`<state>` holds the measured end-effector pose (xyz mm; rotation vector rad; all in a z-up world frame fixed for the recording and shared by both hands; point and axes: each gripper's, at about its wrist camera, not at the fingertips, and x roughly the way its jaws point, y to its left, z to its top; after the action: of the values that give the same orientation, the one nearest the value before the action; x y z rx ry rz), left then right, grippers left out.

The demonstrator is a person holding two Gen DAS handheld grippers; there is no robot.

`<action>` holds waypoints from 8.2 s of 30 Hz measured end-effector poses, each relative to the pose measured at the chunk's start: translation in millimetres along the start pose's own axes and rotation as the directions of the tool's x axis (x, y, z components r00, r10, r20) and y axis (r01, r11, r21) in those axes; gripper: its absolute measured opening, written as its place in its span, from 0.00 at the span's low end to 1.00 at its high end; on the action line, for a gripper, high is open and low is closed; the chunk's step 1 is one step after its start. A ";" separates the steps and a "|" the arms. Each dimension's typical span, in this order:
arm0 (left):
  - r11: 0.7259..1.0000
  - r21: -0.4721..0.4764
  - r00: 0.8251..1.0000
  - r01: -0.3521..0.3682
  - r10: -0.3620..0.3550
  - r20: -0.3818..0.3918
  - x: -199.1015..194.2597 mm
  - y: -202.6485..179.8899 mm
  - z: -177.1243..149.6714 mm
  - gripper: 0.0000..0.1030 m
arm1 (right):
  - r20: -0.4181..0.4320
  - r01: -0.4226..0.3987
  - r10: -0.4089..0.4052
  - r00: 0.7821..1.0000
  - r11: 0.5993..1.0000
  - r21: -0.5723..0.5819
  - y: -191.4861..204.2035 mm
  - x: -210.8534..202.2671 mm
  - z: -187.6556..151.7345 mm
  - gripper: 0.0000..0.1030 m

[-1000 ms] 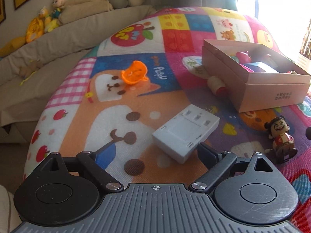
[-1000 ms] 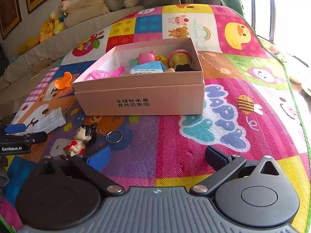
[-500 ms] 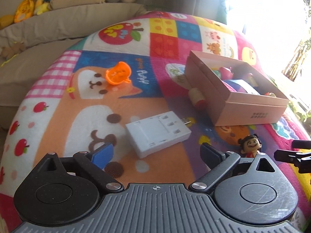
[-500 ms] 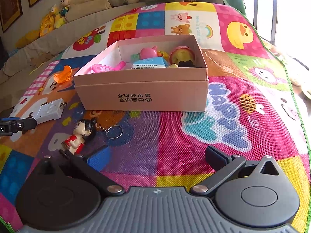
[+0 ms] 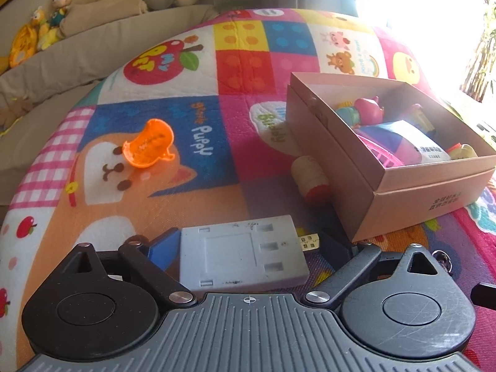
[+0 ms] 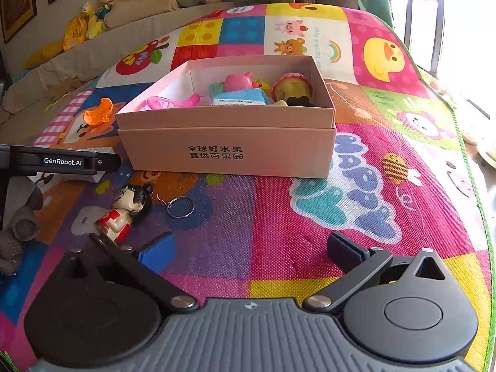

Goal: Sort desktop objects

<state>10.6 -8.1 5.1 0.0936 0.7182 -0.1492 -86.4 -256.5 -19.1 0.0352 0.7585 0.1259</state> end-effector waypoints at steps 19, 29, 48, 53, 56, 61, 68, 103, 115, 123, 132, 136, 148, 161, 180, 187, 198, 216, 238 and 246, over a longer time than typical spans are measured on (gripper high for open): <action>0.998 -0.042 0.998 0.044 -0.045 -0.038 -66.9 39.5 -54.9 0.93 | 0.036 -0.223 0.241 0.970 0.938 -0.264 72.0 -6.7 27.6 1.00; 1.000 -0.001 0.999 0.029 -0.029 -0.025 -68.0 32.0 -54.0 0.94 | -0.089 -0.226 0.211 0.973 0.946 -0.230 83.6 14.5 26.7 0.37; 0.960 0.267 0.935 0.088 -0.172 0.310 -118.5 -54.2 57.3 0.92 | 0.295 -0.245 0.250 0.922 0.968 -0.052 -8.7 -124.7 116.9 0.29; 0.950 0.287 0.924 0.126 -0.218 0.314 -80.2 -71.7 86.8 0.92 | 0.316 -0.238 0.220 0.923 0.971 0.021 -30.2 -107.1 158.8 0.29; 0.952 0.262 0.925 0.159 -0.237 0.297 -47.8 -73.4 104.5 0.93 | 0.300 -0.227 0.203 0.932 0.973 0.047 -35.4 -80.6 181.5 0.29; 0.958 0.190 0.939 0.215 -0.256 0.230 -34.8 -50.9 89.5 0.95 | 0.248 -0.121 0.099 0.964 0.990 0.077 -34.5 -28.4 203.1 0.53; 0.978 0.173 0.971 0.116 -0.148 0.186 -41.5 -2.7 25.6 0.97 | 0.180 -0.130 0.112 0.977 0.987 0.094 -38.2 -4.5 165.7 0.56; 0.858 0.398 0.935 0.325 -0.354 0.000 0.8 35.5 10.3 0.98 | -0.021 -0.223 0.225 0.974 0.974 0.043 7.4 32.7 65.6 0.80; 0.979 0.043 0.978 -0.201 0.198 0.070 59.2 71.0 65.1 0.99 | -0.022 -0.376 0.378 0.926 0.912 -0.165 80.2 38.3 60.0 0.79; 0.973 0.047 0.974 -0.226 0.224 0.038 82.9 62.8 67.3 0.91 | -0.095 -0.301 0.286 0.953 0.922 -0.244 96.9 45.8 37.6 0.25; 0.988 0.047 0.989 -0.150 0.149 0.024 53.9 57.6 55.6 0.56 | -0.070 -0.230 0.221 0.973 0.959 -0.168 46.2 22.8 20.9 0.25; 0.996 0.088 0.999 0.014 -0.016 0.028 6.7 29.6 27.8 0.56 | -0.061 -0.218 0.212 0.975 0.965 -0.146 33.8 14.9 17.0 0.25; 0.980 0.143 0.989 0.137 -0.143 0.034 -60.4 -23.0 -28.4 0.78 | -0.059 -0.188 0.179 0.982 0.961 -0.201 36.4 6.3 11.0 0.38; 0.992 0.088 0.996 0.093 -0.094 0.003 -53.1 -5.1 -32.2 0.87 | 0.010 -0.055 0.057 0.998 0.991 -0.120 21.8 9.5 22.6 0.65; 0.996 0.024 0.996 -0.084 0.083 0.017 -57.3 40.3 -29.0 0.92 | -0.019 -0.047 0.045 0.999 0.993 -0.104 27.2 18.4 9.4 0.87; 0.991 0.056 0.991 0.119 -0.122 0.049 -76.4 33.2 -25.5 0.94 | -0.011 -0.047 0.046 0.999 0.994 -0.096 25.7 16.9 5.3 0.93; 0.975 0.142 0.985 0.169 -0.172 0.010 -41.0 -3.6 -23.1 0.94 | -0.008 -0.042 0.042 0.999 0.995 -0.094 26.1 16.9 5.2 0.94; 0.980 0.067 0.982 0.185 -0.186 0.012 -47.4 2.9 -22.6 0.47 | 0.066 -0.038 0.052 0.996 0.981 -0.189 39.7 15.1 20.4 0.56; 0.941 0.292 0.889 0.170 -0.274 0.366 -73.1 -74.2 120.7 0.47 | 0.381 -0.033 0.081 0.921 0.991 -0.132 -10.1 -92.8 173.4 0.44; 0.977 0.100 0.941 0.187 -0.207 0.268 -0.6 -50.1 142.1 0.71 | 0.270 -0.072 0.070 0.960 0.997 -0.004 -28.5 2.2 240.8 0.49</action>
<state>93.7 -76.8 110.3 0.0690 0.4402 -0.3740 83.7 -281.2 151.9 0.0839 0.4849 0.1831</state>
